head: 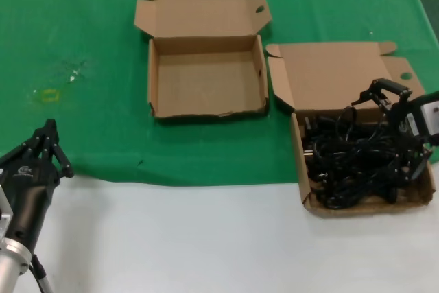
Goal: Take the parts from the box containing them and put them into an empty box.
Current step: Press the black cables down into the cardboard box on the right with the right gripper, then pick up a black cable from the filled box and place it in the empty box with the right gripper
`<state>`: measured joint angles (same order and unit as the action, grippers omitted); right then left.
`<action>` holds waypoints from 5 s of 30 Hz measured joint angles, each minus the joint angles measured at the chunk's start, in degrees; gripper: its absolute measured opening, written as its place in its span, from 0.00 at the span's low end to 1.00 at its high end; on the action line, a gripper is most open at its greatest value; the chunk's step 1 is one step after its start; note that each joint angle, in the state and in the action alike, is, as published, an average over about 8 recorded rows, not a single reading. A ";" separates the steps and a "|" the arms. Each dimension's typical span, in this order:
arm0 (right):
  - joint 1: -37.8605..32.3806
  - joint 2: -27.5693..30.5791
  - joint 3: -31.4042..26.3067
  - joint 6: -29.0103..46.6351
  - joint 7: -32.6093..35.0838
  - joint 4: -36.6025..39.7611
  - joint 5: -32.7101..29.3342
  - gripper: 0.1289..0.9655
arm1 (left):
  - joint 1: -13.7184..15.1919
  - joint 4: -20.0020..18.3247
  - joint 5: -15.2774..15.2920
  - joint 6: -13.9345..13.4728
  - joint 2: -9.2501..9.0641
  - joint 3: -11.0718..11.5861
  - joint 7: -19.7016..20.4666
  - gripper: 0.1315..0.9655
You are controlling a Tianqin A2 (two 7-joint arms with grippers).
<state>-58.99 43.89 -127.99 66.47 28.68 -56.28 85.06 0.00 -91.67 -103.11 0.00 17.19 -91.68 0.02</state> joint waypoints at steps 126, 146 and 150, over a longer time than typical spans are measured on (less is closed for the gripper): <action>-26.84 -43.13 4.80 -16.31 -4.42 54.03 -6.16 0.10 | 0.00 0.00 0.00 0.00 0.00 0.00 0.00 0.01; -22.83 -43.89 -14.74 -25.66 -5.75 50.19 14.84 0.10 | 0.00 0.00 -0.01 0.00 0.00 0.00 0.00 0.01; -22.24 -43.89 -19.43 -27.19 -5.41 49.74 19.65 0.10 | 0.00 0.00 -0.01 0.00 0.00 0.00 0.00 0.01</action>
<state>-81.24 0.00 -147.42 39.29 23.27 -6.53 104.71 0.00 -91.67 -103.12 0.00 17.19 -91.68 0.02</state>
